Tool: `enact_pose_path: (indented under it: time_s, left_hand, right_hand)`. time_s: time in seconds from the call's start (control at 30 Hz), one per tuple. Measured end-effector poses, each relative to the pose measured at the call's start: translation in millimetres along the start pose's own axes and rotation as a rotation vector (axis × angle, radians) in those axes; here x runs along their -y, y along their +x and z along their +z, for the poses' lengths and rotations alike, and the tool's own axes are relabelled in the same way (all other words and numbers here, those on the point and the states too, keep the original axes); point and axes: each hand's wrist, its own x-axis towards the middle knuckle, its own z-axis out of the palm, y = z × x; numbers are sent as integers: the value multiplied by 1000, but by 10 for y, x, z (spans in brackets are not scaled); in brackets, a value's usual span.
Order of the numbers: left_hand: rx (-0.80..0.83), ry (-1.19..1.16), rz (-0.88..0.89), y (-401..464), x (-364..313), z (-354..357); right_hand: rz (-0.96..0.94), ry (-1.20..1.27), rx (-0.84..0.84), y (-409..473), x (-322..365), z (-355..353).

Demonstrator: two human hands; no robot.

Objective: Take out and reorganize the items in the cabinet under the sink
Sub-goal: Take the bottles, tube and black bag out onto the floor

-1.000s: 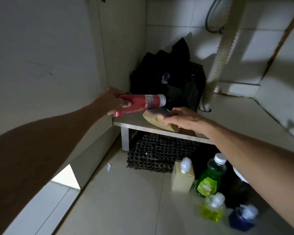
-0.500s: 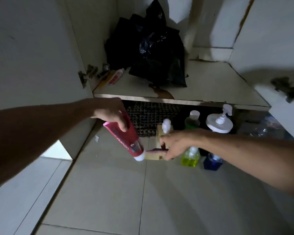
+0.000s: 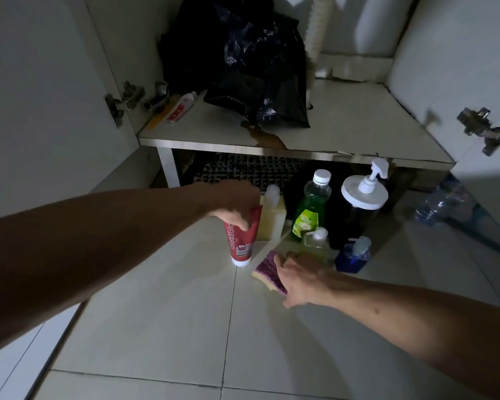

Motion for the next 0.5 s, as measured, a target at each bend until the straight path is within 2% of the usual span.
enact_pose_path:
  time_s: [0.13, 0.3, 0.43, 0.5]
  left_hand:
    - [39, -36, 9, 38, 40, -25]
    - [44, -95, 26, -68, 82, -125]
    - [-19, -343, -127, -299, 342, -475]
    - [-120, -409, -228, -378, 559, -675]
  right_hand:
    - [-39, 42, 138, -3, -14, -201]
    - [-8, 233, 442, 99, -194, -672]
    - [10, 394, 560, 292, -594, -1375]
    - [-7, 482, 506, 349, -760, -1817]
